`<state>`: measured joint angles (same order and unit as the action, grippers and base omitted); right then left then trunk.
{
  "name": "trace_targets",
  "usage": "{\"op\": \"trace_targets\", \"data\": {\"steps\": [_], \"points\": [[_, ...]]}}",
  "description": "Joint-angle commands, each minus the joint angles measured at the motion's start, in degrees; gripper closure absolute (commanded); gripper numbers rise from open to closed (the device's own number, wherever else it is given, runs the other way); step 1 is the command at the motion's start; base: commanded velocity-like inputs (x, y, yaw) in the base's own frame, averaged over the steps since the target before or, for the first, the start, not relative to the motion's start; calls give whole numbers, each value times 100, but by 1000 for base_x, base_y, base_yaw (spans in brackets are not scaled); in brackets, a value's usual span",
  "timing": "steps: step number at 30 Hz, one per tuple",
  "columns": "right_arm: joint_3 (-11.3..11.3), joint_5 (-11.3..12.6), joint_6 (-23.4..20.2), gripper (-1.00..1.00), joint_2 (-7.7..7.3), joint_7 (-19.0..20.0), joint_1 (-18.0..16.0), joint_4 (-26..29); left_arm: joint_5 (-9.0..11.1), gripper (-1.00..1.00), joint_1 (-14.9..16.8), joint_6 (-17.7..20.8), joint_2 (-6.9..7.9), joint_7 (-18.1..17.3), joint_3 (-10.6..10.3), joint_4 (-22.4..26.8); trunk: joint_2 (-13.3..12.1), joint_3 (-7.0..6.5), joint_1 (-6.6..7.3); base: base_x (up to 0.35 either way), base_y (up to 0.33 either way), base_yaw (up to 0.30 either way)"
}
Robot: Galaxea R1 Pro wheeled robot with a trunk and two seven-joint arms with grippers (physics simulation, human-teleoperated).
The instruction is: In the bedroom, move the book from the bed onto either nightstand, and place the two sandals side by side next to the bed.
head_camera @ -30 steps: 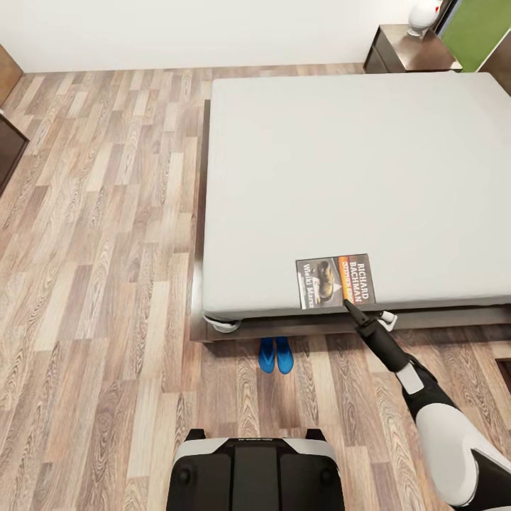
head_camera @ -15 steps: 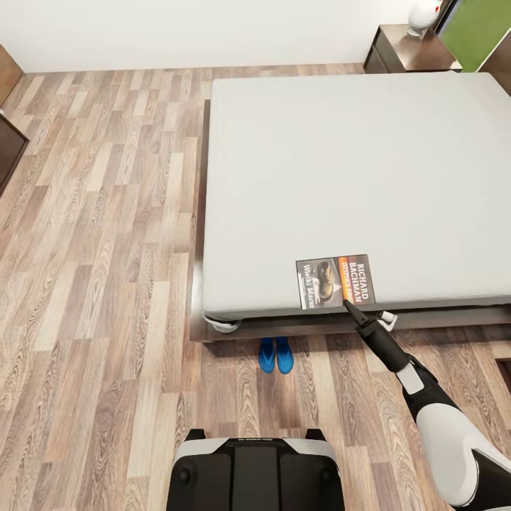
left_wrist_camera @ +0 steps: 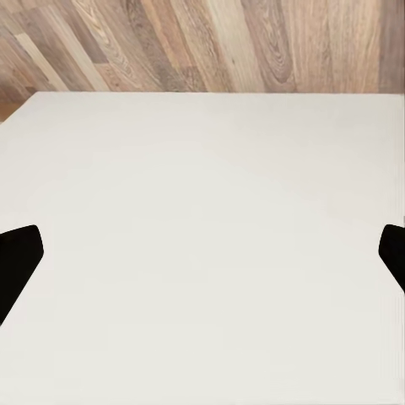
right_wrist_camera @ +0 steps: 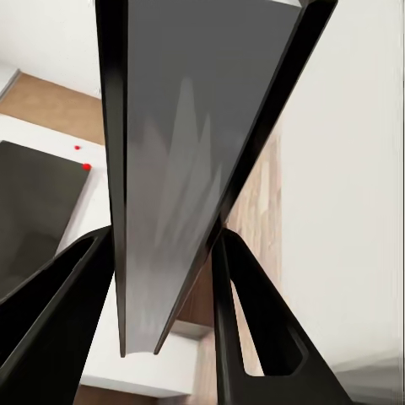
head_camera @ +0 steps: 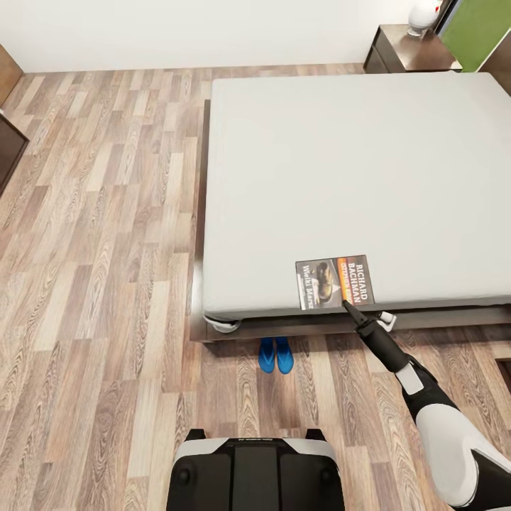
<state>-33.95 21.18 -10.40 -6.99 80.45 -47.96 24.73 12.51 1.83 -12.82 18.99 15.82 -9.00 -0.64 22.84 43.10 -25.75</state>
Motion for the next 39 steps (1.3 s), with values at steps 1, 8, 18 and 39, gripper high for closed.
{"op": "trace_targets", "data": {"steps": [1, 8, 18, 39], "points": [[-14, 5, -58, 100, 7, -11, -4, -3, 55, -100, -9, -25, -1, -35, -48, -7, 8, 5, -3, 0, 0, 0], [81, 6, -51, 100, 45, -156, -3, -7, 146, -100, -189, -59, 1, -331, -38, -4, 8, 5, -3, 0, 0, 0], [271, 16, -70, 100, 29, -179, -3, -6, 496, -100, -313, -64, 0, -655, -37, -1, 8, 5, -3, 0, 0, 0], [309, 9, -85, 100, 24, -219, -3, -4, 569, -100, -365, -46, -65, -1182, -32, -7, 8, 5, -3, 0, 0, 0]]}}
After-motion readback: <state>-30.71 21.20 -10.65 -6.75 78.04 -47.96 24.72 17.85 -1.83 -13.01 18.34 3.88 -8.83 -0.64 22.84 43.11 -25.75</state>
